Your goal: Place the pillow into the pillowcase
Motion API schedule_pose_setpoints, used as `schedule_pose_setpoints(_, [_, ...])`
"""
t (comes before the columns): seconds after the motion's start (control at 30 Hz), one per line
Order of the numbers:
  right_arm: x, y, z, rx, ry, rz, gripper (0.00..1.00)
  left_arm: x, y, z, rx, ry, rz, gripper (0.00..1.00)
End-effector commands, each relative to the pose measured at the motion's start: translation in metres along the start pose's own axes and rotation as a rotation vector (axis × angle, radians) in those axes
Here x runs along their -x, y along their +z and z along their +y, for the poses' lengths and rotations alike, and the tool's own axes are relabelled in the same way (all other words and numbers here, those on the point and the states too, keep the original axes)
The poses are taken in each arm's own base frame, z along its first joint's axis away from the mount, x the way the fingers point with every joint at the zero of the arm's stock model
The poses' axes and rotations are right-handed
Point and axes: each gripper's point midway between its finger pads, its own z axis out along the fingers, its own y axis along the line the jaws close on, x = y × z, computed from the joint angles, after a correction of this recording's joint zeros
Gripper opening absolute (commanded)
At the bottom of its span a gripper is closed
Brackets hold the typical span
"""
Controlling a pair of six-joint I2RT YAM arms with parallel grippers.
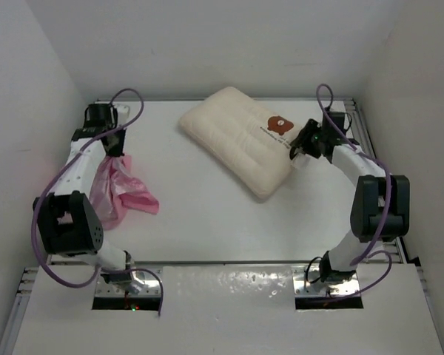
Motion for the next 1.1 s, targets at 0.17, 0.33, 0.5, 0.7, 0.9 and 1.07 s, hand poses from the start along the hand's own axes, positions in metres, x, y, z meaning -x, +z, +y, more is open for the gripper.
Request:
schedule_pose_setpoints(0.17, [0.024, -0.045, -0.046, -0.287, -0.134, -0.016, 0.99, 0.115, -0.051, -0.174, -0.404, 0.516, -0.185, 0.11])
schedule_pose_setpoints(0.33, [0.076, -0.102, -0.051, -0.41, -0.081, -0.269, 0.99, 0.112, -0.121, -0.255, -0.718, 0.698, -0.284, 0.89])
schedule_pose_setpoints(0.5, [0.058, -0.1, 0.028, -0.16, -0.312, -0.316, 0.83, 0.132, -0.108, -0.204, -0.664, 0.442, -0.303, 0.99])
schedule_pose_setpoints(0.7, [-0.029, -0.053, 0.14, 0.233, -0.426, -0.072, 0.67, 0.051, 0.003, -0.118, -0.192, 0.409, 0.021, 0.19])
schedule_pose_setpoints(0.9, [-0.132, -0.039, 0.248, 0.604, -0.524, 0.134, 0.91, 0.007, 0.024, -0.124, -0.238, 0.451, 0.048, 0.77])
schedule_pose_setpoints(1.07, [-0.225, -0.031, 0.278, 0.685, -0.691, 0.317, 0.9, -0.023, 0.026, -0.141, -0.323, 0.423, 0.048, 0.77])
